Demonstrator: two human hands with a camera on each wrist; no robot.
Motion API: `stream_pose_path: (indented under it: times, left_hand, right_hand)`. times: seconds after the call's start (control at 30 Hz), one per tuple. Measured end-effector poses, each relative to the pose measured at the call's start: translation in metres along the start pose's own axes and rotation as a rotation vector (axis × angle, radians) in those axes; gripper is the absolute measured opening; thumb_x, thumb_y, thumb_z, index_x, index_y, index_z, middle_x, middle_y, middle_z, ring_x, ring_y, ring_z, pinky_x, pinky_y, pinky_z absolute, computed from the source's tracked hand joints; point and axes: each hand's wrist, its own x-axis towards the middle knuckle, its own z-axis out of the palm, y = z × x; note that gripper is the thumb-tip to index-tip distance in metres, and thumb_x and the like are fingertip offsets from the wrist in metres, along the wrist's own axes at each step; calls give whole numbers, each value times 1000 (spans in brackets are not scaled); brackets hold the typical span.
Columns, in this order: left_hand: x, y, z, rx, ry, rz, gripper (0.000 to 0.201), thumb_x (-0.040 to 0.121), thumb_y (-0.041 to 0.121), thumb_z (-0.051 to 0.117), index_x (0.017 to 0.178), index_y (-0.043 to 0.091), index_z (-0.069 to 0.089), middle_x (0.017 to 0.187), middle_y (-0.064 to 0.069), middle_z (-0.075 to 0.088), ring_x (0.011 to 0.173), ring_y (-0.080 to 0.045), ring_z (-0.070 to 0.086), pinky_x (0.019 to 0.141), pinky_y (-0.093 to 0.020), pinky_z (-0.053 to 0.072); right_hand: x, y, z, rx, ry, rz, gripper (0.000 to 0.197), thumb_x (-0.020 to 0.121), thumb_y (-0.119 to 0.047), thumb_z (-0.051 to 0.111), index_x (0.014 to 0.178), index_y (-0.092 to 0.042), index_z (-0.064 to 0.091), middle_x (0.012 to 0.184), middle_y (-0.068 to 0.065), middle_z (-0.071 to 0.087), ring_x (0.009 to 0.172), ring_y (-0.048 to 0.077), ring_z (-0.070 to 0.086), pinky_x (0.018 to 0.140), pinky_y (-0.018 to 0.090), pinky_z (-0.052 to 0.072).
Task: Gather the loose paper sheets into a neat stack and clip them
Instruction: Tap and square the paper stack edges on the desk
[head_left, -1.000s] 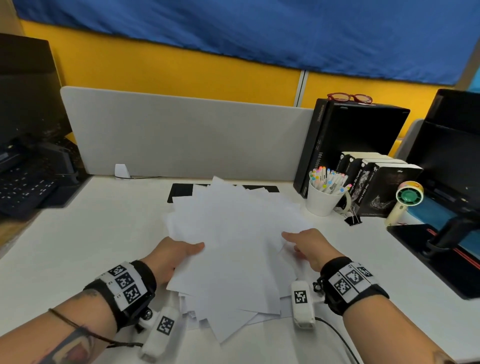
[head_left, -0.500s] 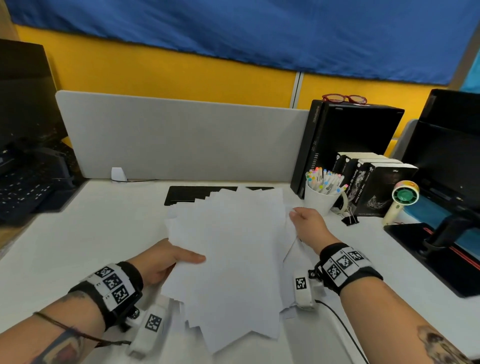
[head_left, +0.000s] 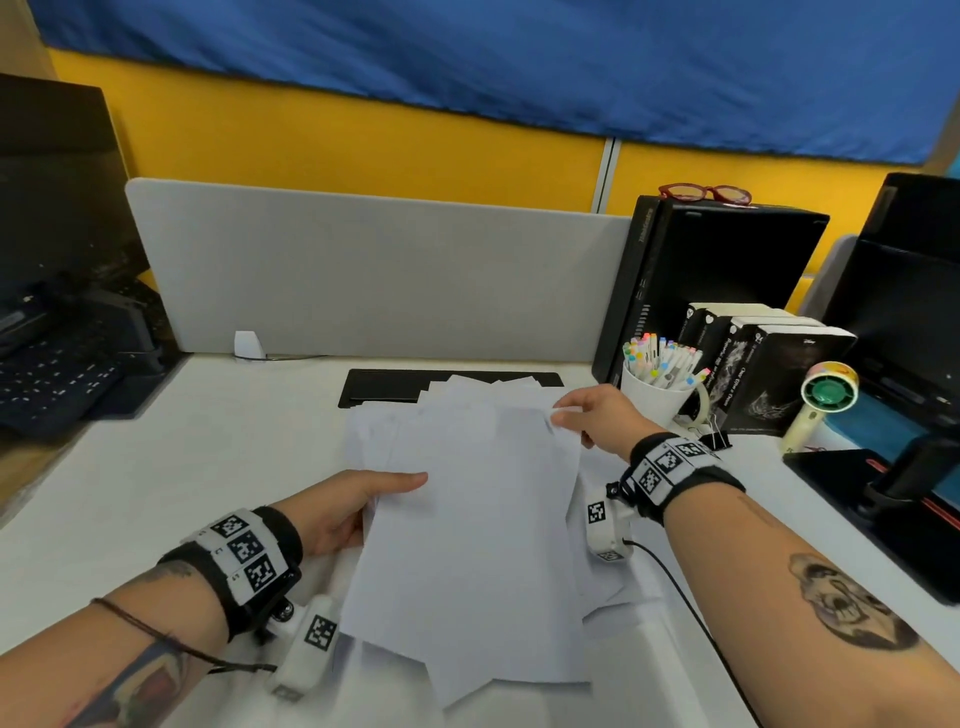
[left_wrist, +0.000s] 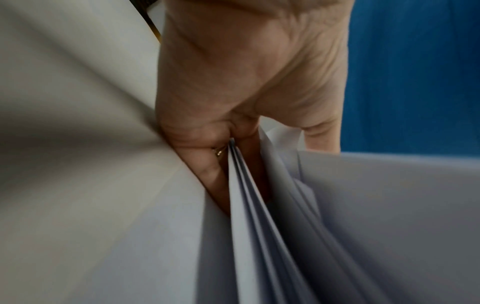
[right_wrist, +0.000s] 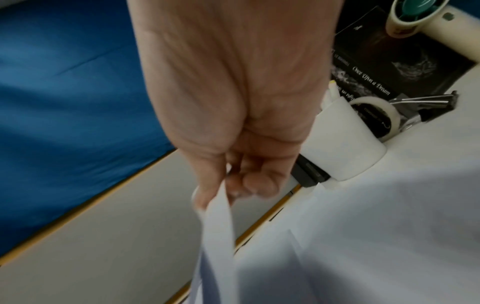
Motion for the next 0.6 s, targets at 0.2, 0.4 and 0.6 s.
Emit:
stream_pose_path:
  times: [0.2, 0.4, 0.6]
  left_hand:
    - [7, -6, 0, 1, 238, -12, 71, 96, 70, 46, 103, 5, 75, 84, -6, 80, 82, -23, 76, 78, -34, 61]
    - [15, -11, -6, -17, 266, -28, 87, 91, 79, 34, 110, 4, 73, 100, -12, 81, 99, -30, 75, 81, -38, 61]
    - [15, -15, -11, -25, 174, -14, 55, 99, 52, 58, 124, 5, 71, 113, -11, 79, 112, -30, 73, 104, -45, 55]
  right_hand:
    - [16, 11, 18, 34, -229, 454, 56, 65, -24, 89, 107, -1, 60, 106, 22, 69, 88, 39, 71, 80, 51, 60]
    - [11, 23, 9, -237, -53, 386, 37, 98, -7, 54, 134, 3, 52, 118, 17, 58, 103, 29, 56, 74, 25, 47]
    - [11, 36, 12, -179, -4, 306, 35, 94, -5, 57, 128, 4, 55, 119, 24, 62, 88, 29, 56, 77, 35, 51]
